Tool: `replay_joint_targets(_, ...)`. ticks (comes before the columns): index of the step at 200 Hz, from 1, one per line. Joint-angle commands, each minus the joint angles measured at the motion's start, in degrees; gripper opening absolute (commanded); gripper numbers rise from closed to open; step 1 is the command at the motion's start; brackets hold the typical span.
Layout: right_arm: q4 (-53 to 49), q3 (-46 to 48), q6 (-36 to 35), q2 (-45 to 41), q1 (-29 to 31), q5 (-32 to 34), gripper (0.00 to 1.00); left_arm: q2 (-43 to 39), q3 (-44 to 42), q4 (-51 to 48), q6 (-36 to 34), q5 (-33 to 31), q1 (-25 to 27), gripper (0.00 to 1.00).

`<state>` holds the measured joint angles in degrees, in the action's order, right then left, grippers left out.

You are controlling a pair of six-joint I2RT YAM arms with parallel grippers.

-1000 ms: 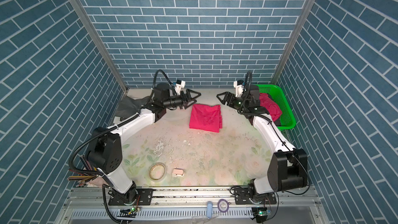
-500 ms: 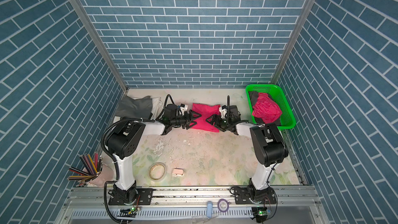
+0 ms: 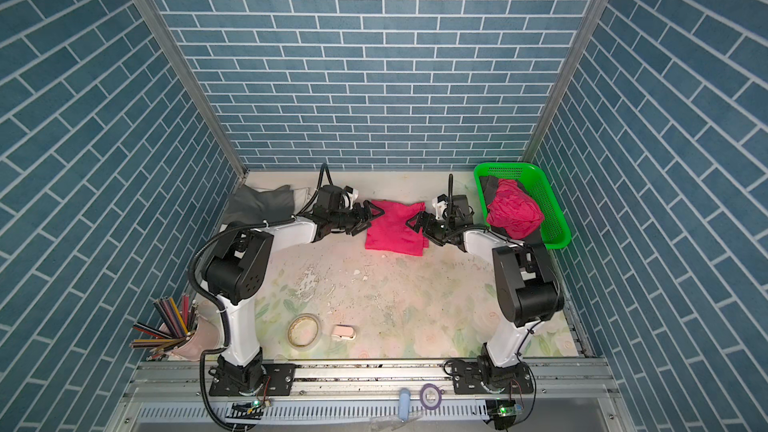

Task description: Fold and stack the t-shirts

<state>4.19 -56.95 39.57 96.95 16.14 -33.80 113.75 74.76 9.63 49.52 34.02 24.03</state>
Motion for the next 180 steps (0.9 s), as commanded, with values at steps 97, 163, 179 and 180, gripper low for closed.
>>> replay_joint_targets(97,-5.7,6.3,-6.8,-12.8,-3.7,0.6,0.96,4.6,10.3,-19.5,-22.7,-12.3,0.2,0.88)
replay_joint_targets(163,-3.7,11.3,-7.1,-13.1,-3.8,0.5,0.96,8.7,6.4,-15.0,-20.7,-4.4,1.5,0.88)
replay_joint_targets(179,-3.3,11.3,-7.1,-13.1,-3.8,0.4,0.96,10.7,7.4,-16.0,-20.5,-4.0,1.8,0.88)
replay_joint_targets(180,-3.3,11.3,-7.1,-13.1,-3.8,0.4,0.96,10.9,7.6,-16.0,-20.5,-4.0,1.7,0.88)
